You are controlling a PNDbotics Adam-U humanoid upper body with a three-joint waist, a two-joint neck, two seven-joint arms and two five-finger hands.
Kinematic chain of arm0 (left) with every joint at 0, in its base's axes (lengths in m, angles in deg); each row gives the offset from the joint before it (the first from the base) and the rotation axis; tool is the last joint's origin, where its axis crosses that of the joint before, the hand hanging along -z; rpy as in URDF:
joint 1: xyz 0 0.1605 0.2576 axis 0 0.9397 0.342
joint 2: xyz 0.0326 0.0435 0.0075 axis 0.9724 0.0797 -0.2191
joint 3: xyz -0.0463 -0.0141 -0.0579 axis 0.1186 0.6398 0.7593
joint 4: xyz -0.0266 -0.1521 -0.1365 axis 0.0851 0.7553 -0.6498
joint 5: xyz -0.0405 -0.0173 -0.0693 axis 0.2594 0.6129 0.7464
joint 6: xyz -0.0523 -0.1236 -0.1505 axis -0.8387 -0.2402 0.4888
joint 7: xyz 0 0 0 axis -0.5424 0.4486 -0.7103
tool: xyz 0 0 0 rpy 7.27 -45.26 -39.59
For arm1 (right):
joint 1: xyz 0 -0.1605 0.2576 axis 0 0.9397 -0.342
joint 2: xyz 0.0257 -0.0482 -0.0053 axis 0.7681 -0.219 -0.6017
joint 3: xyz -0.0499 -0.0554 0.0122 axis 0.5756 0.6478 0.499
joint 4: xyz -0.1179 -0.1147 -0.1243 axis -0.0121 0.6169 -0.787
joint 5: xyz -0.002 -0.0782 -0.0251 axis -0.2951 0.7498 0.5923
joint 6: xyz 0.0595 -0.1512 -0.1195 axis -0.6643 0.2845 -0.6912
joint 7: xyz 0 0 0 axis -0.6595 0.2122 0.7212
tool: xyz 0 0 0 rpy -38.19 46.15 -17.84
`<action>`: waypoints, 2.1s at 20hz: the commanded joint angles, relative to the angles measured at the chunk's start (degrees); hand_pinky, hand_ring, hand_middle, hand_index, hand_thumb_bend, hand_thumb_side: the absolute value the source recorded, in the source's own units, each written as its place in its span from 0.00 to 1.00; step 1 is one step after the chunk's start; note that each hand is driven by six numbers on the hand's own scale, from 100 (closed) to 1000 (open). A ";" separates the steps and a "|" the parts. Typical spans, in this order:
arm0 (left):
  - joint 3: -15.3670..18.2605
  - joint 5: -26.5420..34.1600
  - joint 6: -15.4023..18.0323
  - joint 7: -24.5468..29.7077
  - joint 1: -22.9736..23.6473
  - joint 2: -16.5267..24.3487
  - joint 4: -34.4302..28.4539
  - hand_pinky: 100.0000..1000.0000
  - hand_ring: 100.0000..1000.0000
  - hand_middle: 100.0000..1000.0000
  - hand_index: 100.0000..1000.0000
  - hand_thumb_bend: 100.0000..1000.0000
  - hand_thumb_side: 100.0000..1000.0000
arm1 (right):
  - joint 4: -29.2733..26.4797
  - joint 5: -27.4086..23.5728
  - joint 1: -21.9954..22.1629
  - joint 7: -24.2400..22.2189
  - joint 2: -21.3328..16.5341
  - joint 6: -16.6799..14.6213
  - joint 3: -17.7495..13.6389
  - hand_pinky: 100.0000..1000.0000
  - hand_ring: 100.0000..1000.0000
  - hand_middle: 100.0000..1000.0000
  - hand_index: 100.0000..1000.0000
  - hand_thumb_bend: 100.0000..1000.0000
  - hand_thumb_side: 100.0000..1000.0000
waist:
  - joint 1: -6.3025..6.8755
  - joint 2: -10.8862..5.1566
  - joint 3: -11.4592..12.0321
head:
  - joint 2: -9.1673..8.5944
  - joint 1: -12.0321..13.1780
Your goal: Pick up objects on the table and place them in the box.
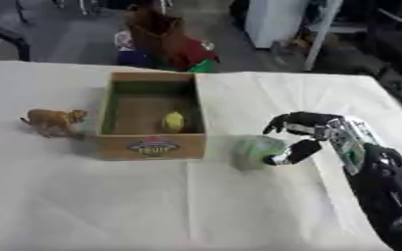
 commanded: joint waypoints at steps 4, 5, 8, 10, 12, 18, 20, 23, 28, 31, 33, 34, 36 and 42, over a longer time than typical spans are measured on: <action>0.51 -0.08 0.06 0.03 -0.82 1.42 -0.51 0.72 0.52 0.53 0.62 0.19 0.00 | 0.86 6.71 -1.00 -5.82 -0.85 -15.47 -1.01 0.61 0.51 0.49 0.58 0.27 0.67 | 0.49 -0.41 0.01 | 0.26 -0.25; 0.51 -0.08 0.07 0.02 -0.83 1.41 -0.52 0.72 0.52 0.53 0.62 0.19 0.00 | 0.96 7.61 -0.98 -3.74 -0.88 -15.47 -1.31 0.59 0.49 0.47 0.56 0.25 0.66 | 0.51 -0.40 0.01 | 0.26 -0.23; 0.50 -0.08 0.06 0.01 -0.85 1.38 -0.50 0.72 0.52 0.53 0.62 0.19 0.00 | 0.86 9.58 -1.49 2.65 -0.84 -15.47 -2.30 0.56 0.45 0.42 0.51 0.13 0.62 | 0.58 -0.39 0.03 | 0.26 -0.27; 0.47 -0.07 0.07 0.03 -0.90 1.34 -0.50 0.72 0.52 0.53 0.62 0.19 0.00 | 0.62 9.57 -2.60 6.47 -0.55 -15.47 -3.15 0.54 0.44 0.41 0.50 0.04 0.58 | 0.66 -0.41 0.12 | 0.26 -0.30; 0.45 -0.05 0.08 0.05 -0.94 1.31 -0.51 0.72 0.52 0.53 0.62 0.19 0.00 | 0.37 8.53 -4.50 8.71 -0.03 -15.47 -3.57 0.53 0.43 0.41 0.50 0.00 0.56 | 0.76 -0.45 0.30 | 0.26 -0.36; 0.37 0.05 0.12 0.07 -1.16 1.11 -0.55 0.72 0.52 0.53 0.62 0.19 0.00 | -1.23 4.24 -12.39 9.52 3.04 -15.47 -3.59 0.55 0.45 0.41 0.51 0.00 0.55 | 1.20 -0.43 1.17 | 0.26 -0.70; 0.27 0.16 0.14 0.15 -1.43 0.81 -0.59 0.72 0.53 0.53 0.62 0.19 0.00 | -2.12 3.75 -15.13 9.28 4.90 -15.47 -3.44 0.55 0.46 0.42 0.51 0.00 0.56 | 1.61 -0.32 1.70 | 0.26 -1.04; 0.13 0.30 0.20 0.30 -1.83 0.36 -0.70 0.72 0.53 0.53 0.62 0.19 0.00 | -3.02 3.87 -18.17 9.05 8.29 -15.47 -3.26 0.55 0.45 0.41 0.51 0.00 0.56 | 2.37 0.07 2.65 | 0.26 -1.65; -0.09 0.54 0.32 0.49 -2.93 -0.30 -1.00 0.72 0.53 0.53 0.62 0.19 0.00 | -0.80 6.47 -20.94 8.49 14.43 -15.47 -3.02 0.54 0.45 0.41 0.51 0.00 0.55 | 3.77 1.23 4.71 | 0.26 -2.71; -0.21 0.65 0.36 0.59 -3.36 -0.57 -1.12 0.72 0.53 0.53 0.62 0.19 0.00 | 1.56 9.11 -21.16 8.37 17.21 -15.47 -3.96 0.54 0.46 0.41 0.51 0.00 0.54 | 4.32 1.71 5.68 | 0.26 -3.03; -0.27 0.71 0.37 0.65 -3.58 -0.74 -1.17 0.72 0.53 0.53 0.62 0.19 0.00 | 2.59 11.39 -21.14 8.87 18.69 -15.47 -4.86 0.55 0.48 0.44 0.54 0.00 0.55 | 4.56 1.96 6.14 | 0.26 -3.26; -0.31 0.75 0.37 0.69 -3.70 -0.83 -1.19 0.72 0.53 0.53 0.62 0.19 0.00 | 2.97 12.78 -21.09 9.21 19.41 -15.45 -5.33 0.55 0.48 0.45 0.55 0.00 0.56 | 4.66 2.07 6.35 | 0.26 -3.34; -0.36 0.77 0.35 0.76 -3.82 -0.96 -1.19 0.72 0.53 0.53 0.62 0.19 0.00 | 3.47 15.50 -20.92 10.61 20.62 -15.02 -6.26 0.56 0.51 0.51 0.61 0.03 0.58 | 4.79 2.24 6.62 | 0.26 -3.43; -0.34 0.81 0.33 0.80 -4.00 -1.14 -1.19 0.72 0.53 0.53 0.62 0.19 0.00 | 2.92 24.65 -20.17 20.54 22.38 -9.86 -8.36 0.65 0.71 0.86 0.92 0.31 0.68 | 4.86 2.43 7.01 | 0.26 -3.50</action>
